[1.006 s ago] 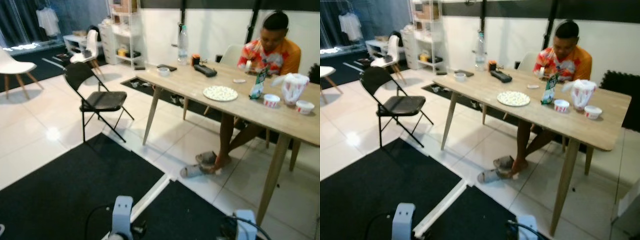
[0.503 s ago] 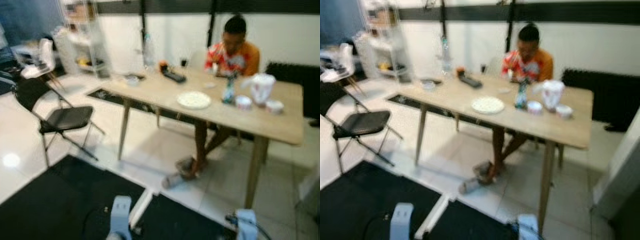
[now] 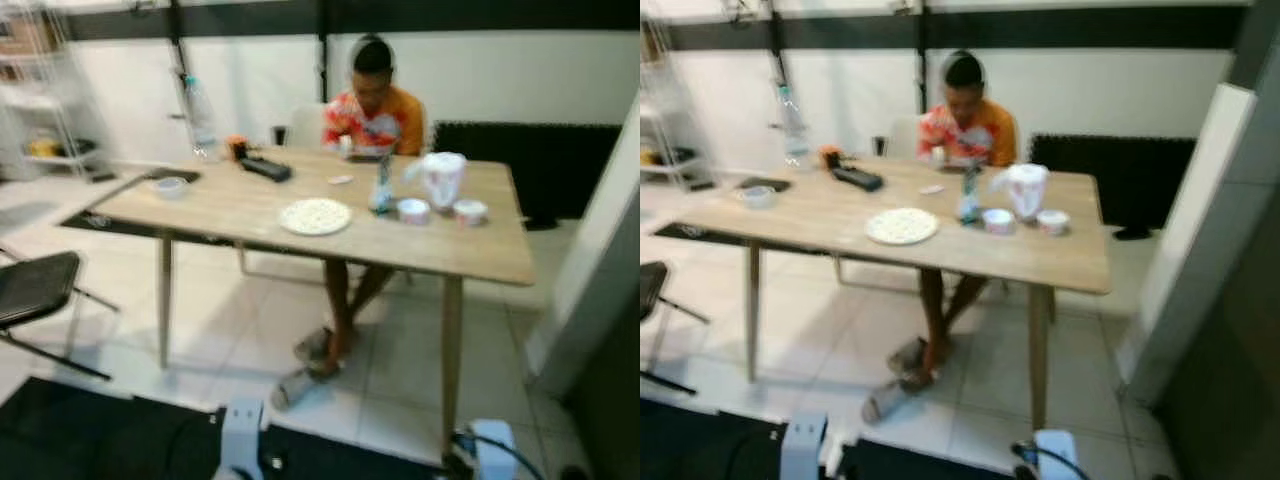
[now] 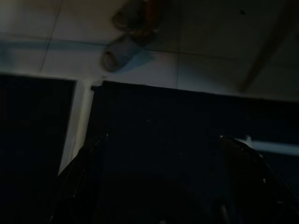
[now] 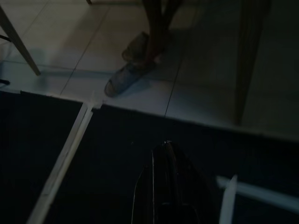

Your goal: Restocking fridge

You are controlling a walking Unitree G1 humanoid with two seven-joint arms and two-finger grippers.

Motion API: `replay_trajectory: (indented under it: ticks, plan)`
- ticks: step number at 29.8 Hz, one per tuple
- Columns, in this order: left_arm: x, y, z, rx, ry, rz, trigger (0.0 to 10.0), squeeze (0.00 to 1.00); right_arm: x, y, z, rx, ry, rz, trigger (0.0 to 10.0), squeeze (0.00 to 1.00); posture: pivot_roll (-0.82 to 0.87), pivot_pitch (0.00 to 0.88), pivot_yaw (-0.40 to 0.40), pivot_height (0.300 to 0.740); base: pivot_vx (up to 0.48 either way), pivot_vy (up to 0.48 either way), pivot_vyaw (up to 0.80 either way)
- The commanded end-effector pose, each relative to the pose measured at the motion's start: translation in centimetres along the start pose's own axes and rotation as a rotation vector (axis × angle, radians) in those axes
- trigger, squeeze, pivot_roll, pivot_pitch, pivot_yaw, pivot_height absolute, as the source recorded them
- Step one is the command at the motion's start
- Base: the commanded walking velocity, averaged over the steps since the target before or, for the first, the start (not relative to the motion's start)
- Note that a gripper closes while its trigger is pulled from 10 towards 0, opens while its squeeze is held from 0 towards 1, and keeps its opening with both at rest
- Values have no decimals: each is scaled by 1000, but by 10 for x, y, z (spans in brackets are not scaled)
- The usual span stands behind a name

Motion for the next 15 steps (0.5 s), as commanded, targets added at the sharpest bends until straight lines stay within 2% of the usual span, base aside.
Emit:
replay_trajectory:
  ticks: [1, 11, 15]
  plan:
    - [-2, 0, -1, 2, 2, -8, 10000, 0, 3, 1, 4, -7, 11, 4, 10000, 0, -48, 52, 97, 740, 277, 0, -800]
    - [-2, 0, -2, 2, -1, -9, 10000, 0, 2, 0, 3, -12, 2, 3, 10000, 0, -46, 55, 100, 740, 272, 0, -783]
    - [-2, 0, -3, 2, -1, -11, 10000, 0, -1, 1, 5, -27, 7, -6, 10000, 0, -46, 55, 101, 740, 263, 0, -203]
Point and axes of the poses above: a point about 5 cm out from each wrist's last joint towards the gripper, its own y axis pointing back from the gripper into the wrist, its own x axis along the axis of the wrist's last joint, z = x × y, the point moved 6 cm from there along -y, pointing out of the wrist towards the gripper, and after that the axes turned 5 degrees about -y, right-handed, at the moved point
